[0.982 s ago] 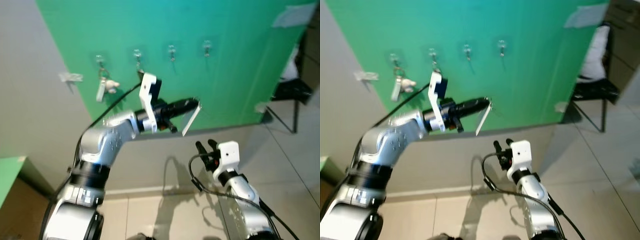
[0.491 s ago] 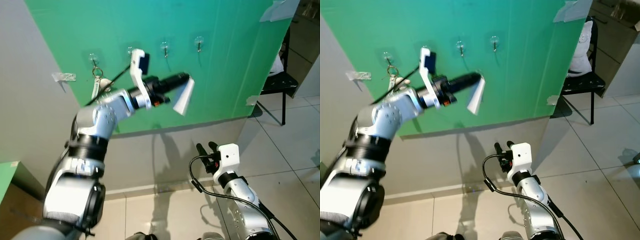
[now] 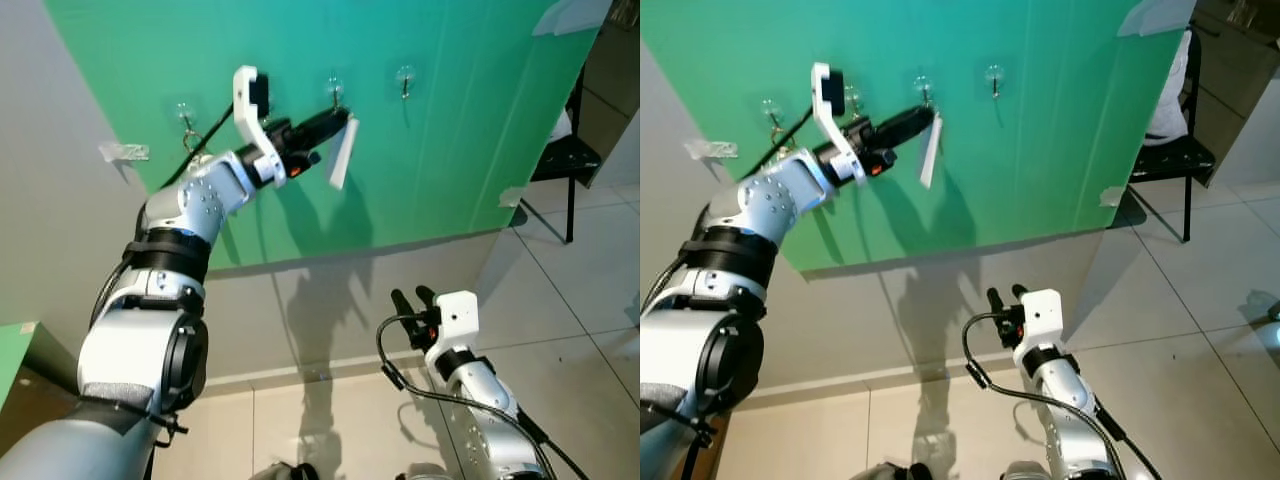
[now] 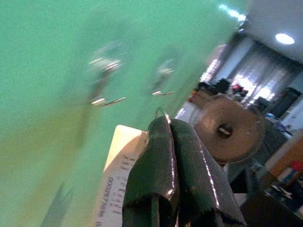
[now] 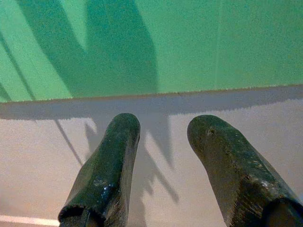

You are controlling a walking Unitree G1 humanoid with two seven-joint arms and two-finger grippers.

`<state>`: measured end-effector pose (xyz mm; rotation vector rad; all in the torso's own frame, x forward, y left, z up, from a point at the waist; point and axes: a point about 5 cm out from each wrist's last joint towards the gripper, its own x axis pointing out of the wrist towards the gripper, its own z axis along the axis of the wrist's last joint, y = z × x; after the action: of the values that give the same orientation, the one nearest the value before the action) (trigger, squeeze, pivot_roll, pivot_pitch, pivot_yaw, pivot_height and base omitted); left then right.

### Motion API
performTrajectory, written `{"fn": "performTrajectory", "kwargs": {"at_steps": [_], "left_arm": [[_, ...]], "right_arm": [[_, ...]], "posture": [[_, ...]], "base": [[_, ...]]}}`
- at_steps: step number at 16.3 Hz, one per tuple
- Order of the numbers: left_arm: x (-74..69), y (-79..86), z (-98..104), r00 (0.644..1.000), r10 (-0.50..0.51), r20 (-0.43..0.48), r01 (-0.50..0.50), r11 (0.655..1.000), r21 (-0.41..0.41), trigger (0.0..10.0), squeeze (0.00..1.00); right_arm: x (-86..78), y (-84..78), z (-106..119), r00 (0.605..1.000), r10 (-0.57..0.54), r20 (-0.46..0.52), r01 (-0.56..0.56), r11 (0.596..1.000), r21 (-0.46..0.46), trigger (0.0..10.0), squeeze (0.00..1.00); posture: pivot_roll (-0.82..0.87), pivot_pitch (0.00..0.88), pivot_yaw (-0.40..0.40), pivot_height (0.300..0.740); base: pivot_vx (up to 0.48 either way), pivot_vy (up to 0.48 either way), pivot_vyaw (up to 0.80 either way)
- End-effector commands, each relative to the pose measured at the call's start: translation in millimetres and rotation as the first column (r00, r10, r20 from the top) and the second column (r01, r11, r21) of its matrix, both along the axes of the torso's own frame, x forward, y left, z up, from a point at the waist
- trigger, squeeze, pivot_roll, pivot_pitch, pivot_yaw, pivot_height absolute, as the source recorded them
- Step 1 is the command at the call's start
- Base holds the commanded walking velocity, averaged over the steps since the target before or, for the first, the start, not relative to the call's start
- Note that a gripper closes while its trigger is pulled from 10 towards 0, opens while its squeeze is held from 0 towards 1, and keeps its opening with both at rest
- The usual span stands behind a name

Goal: Hang keys on a hook

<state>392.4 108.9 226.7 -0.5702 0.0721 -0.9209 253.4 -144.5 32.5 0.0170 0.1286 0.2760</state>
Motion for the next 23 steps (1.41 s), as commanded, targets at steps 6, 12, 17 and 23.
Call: {"fn": "performTrajectory", "kwargs": {"at_steps": [6,12,17,23], "left_arm": [[7.1,3.1,11,0.999,0.026,0.032,-0.026,1.0,-0.017,0.0,0.0],[5.5,-4.5,-1,1.0,-0.003,0.009,0.003,1.0,0.01,0.0,0.0],[-1.8,-5.8,-30,0.999,-0.035,-0.034,0.038,0.992,0.121,0.0,0.0],[0.9,-13.6,-7,0.996,-0.086,0.033,0.084,0.995,0.052,0.0,0.0]], "right_arm": [[-2.4,2.4,1,1.0,0.009,-0.005,-0.009,1.0,0.003,10.0,0.0],[-4.9,0.2,-2,1.0,0.007,-0.019,-0.007,1.0,0.0,10.0,0.0],[-7.0,-0.9,-5,0.999,0.008,-0.032,-0.008,1.0,-0.001,10.0,0.0],[-6.7,0.3,-5,0.999,0.013,-0.032,-0.013,1.0,-0.002,10.0,0.0]], "posture": [[-0.28,0.0,0.142,0.727],[-0.29,0.0,0.145,0.727],[-0.28,0.0,0.137,0.727],[-0.28,0.0,0.141,0.727]], "base": [[0.0,0.0,0.0],[0.0,0.0,0.0],[0.0,0.0,0.0],[0.0,0.0,0.0]]}}
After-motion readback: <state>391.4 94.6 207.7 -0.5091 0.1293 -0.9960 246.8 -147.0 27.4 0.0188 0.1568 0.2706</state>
